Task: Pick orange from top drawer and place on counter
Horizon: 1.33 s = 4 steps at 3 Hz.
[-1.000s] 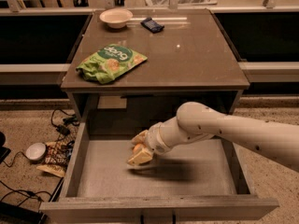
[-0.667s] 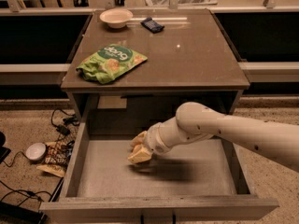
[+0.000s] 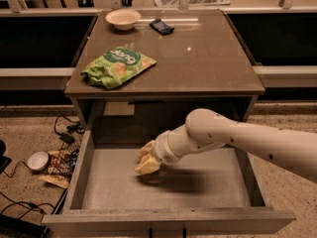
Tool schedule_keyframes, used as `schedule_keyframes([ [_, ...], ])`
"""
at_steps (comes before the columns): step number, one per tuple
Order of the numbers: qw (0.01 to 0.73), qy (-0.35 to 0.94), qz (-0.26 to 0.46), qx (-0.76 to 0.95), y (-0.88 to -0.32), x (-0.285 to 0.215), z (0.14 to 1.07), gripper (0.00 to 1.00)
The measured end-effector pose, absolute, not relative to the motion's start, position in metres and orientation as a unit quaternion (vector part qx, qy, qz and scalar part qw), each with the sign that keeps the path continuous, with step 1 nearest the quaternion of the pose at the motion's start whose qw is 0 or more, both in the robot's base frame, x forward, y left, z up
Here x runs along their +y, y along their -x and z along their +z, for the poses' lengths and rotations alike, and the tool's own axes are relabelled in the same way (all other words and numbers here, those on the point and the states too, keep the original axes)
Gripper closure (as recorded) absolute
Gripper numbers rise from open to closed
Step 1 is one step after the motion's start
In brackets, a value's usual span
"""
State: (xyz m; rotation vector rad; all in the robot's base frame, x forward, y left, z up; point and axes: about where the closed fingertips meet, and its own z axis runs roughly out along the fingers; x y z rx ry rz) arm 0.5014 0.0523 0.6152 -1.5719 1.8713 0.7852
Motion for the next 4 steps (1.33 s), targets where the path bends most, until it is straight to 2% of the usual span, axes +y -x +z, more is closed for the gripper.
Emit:
schedule_keyframes([
  [1, 0.283, 0.588, 0.295, 0.698, -0.501, 0.055, 0.617, 1.00],
  [2, 0.294, 0.593, 0.286, 0.693, -0.501, 0.051, 0.677, 1.00],
  [4, 0.328, 0.566, 0.275, 0.704, -0.510, 0.014, 0.881, 1.00],
])
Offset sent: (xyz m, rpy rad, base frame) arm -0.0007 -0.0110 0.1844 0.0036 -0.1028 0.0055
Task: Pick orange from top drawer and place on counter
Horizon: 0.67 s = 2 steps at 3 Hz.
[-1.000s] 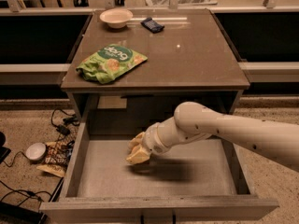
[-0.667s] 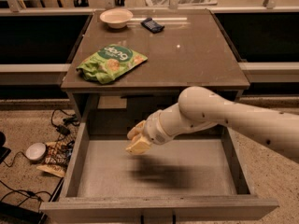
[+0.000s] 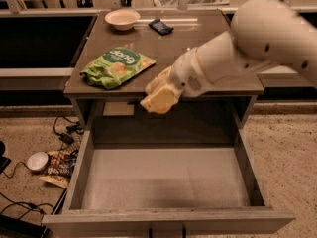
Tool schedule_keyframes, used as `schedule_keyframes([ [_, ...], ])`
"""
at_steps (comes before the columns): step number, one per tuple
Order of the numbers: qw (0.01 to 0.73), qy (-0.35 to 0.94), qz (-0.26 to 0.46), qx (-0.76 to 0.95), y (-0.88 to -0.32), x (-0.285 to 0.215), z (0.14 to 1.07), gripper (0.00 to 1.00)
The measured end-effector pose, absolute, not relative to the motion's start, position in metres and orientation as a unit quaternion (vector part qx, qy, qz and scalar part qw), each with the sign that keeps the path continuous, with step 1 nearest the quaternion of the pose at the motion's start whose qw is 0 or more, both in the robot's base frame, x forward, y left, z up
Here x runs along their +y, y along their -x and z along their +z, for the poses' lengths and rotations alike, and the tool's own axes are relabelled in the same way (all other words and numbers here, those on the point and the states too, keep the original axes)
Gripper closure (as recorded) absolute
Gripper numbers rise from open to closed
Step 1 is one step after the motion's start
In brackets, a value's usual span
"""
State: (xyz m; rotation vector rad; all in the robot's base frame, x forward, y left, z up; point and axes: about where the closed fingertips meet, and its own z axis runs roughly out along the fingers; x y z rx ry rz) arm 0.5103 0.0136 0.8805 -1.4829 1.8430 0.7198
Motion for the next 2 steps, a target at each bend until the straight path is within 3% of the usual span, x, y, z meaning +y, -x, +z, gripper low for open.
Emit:
schedule_keyframes([
  [2, 0.402, 0.513, 0.263, 0.711, -0.574, -0.035, 1.004, 1.00],
])
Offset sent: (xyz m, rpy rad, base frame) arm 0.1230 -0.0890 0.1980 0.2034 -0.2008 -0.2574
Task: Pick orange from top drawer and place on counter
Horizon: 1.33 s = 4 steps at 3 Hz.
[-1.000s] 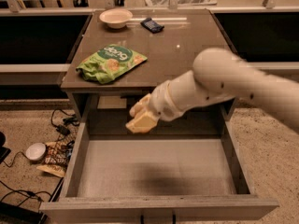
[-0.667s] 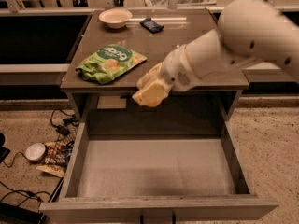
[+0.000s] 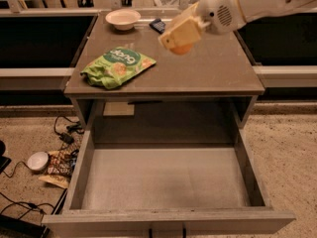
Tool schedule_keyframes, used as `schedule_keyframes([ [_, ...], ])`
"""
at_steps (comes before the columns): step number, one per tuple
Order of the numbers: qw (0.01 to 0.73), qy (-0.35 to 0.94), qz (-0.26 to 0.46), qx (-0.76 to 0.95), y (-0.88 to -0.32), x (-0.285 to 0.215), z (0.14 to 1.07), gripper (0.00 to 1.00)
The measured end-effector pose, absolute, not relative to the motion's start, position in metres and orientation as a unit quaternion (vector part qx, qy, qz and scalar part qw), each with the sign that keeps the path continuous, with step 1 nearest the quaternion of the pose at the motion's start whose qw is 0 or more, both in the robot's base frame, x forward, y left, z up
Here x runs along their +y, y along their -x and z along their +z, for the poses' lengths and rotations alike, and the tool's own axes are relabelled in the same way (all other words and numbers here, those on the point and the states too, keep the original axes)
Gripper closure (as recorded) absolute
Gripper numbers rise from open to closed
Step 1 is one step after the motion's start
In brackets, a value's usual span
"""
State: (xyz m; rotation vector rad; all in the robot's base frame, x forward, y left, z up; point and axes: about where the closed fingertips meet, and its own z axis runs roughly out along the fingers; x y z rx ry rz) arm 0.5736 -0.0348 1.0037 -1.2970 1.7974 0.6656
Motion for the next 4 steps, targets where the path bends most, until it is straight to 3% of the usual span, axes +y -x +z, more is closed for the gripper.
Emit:
schedule_keyframes([
  [1, 0.460, 0.482, 0.252, 0.702, -0.606, -0.057, 1.034, 1.00],
  [2, 0.460, 0.482, 0.252, 0.702, -0.606, -0.057, 1.034, 1.00],
  [4, 0.482, 0.432, 0.236, 0.725, -0.678, -0.067, 1.013, 1.00],
])
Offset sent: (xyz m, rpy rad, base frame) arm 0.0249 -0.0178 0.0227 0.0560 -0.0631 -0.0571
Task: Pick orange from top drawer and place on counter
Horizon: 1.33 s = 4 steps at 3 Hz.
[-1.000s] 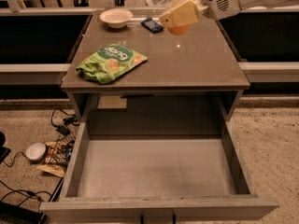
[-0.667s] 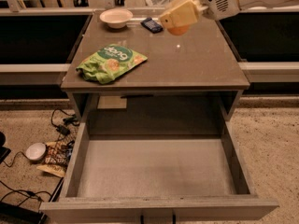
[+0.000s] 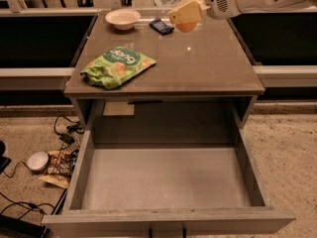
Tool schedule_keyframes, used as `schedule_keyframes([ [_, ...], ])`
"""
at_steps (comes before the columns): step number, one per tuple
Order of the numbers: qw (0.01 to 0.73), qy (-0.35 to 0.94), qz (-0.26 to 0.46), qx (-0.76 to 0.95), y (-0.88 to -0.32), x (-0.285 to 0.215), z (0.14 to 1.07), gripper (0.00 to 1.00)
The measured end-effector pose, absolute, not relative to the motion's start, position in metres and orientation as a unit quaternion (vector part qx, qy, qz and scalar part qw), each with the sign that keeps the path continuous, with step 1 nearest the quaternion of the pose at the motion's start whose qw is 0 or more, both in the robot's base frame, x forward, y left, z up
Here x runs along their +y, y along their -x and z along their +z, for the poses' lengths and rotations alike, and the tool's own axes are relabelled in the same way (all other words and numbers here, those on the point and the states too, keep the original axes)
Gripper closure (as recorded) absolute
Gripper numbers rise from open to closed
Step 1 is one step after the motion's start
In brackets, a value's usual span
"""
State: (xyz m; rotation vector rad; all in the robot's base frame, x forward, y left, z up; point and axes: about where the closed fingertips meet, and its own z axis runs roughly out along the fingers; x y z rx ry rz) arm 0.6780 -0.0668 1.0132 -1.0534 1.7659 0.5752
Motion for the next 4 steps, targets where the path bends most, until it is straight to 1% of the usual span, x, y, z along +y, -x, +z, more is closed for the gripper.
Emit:
schedule_keyframes([
  [1, 0.494, 0.384, 0.220, 0.748, -0.721, -0.078, 0.986, 1.00],
  [2, 0.507, 0.344, 0.204, 0.764, -0.744, -0.093, 0.960, 1.00],
  [3, 0.519, 0.300, 0.176, 0.781, -0.747, -0.120, 0.924, 1.00],
  [4, 0.522, 0.271, 0.154, 0.794, -0.736, -0.136, 0.897, 1.00],
])
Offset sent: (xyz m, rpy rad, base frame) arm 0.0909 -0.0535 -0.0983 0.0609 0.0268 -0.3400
